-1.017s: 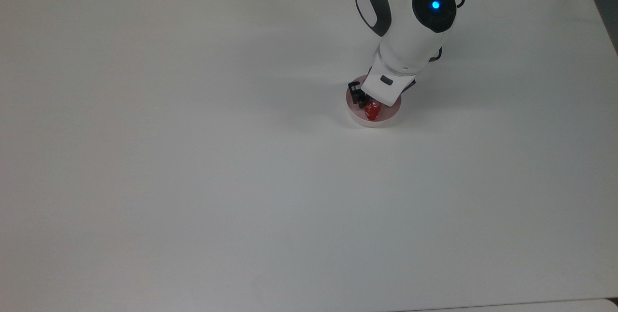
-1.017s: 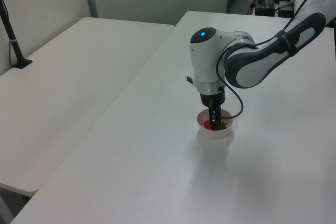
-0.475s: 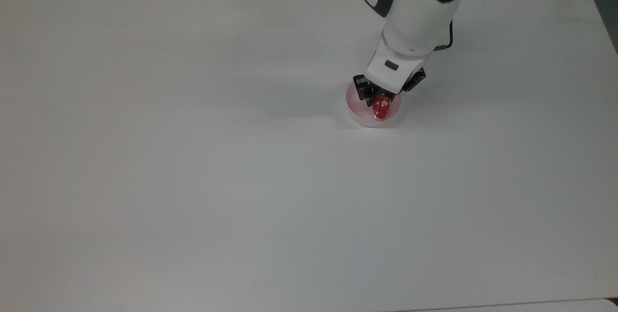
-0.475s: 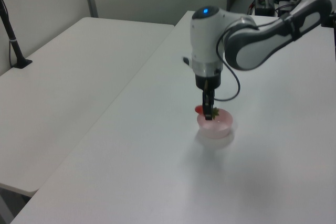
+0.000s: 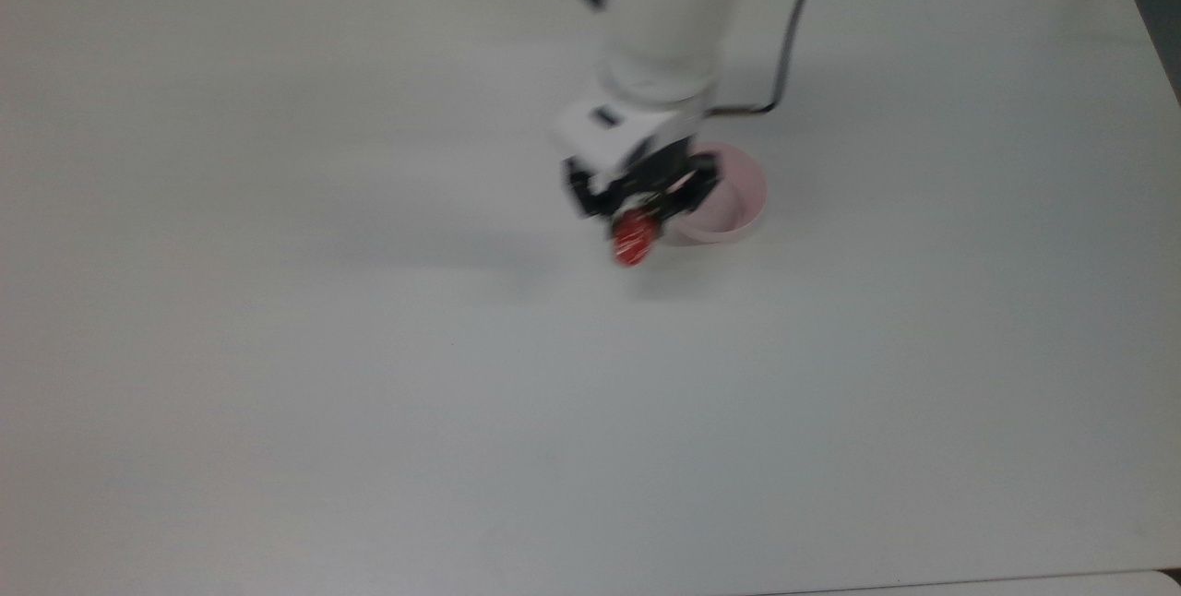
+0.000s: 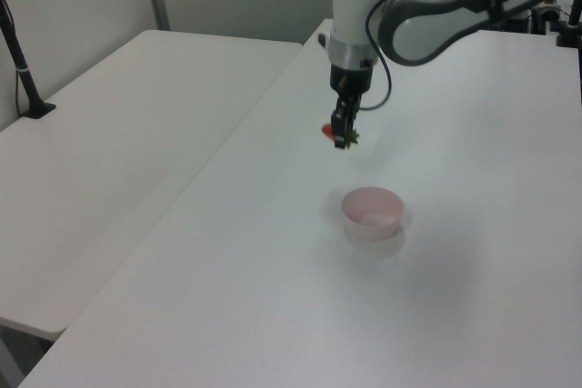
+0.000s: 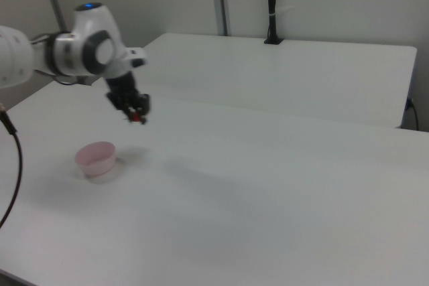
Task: Pick up strawberry from bowl
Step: 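Lift the strawberry out of the bowl and carry it away, then open the gripper to release the strawberry onto the table, raise gripper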
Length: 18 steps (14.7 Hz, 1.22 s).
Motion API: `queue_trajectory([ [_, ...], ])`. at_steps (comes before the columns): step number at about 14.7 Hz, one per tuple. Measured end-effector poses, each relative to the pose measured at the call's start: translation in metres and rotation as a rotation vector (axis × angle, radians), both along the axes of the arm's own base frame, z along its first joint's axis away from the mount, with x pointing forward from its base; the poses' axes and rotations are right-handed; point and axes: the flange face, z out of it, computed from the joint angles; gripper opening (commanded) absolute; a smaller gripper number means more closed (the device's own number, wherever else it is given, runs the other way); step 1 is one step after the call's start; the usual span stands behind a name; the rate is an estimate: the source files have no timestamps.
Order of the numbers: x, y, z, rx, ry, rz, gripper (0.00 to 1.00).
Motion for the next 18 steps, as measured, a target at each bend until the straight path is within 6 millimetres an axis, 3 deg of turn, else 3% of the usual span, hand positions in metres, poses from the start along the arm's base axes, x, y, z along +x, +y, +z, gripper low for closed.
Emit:
queue_trajectory([
  [2,0.019,-0.049,-0.023,-0.010,-0.024,-0.045,0.47],
  [4,0.028,-0.081,-0.050,-0.040,-0.012,-0.049,0.49],
  [7,0.030,-0.091,-0.080,-0.069,0.027,-0.025,0.72],
  [8,0.030,-0.089,-0.086,-0.071,0.036,-0.020,0.96],
  [10,0.029,-0.084,-0.087,-0.070,0.036,-0.012,1.00],
  [12,0.030,-0.081,-0.075,-0.067,0.021,-0.008,1.00],
  [14,0.022,-0.079,-0.041,-0.070,0.031,-0.010,1.00],
  [16,0.001,-0.077,0.018,-0.077,0.069,-0.015,1.00],
  [18,-0.037,-0.081,0.088,-0.083,0.121,-0.037,1.00],
])
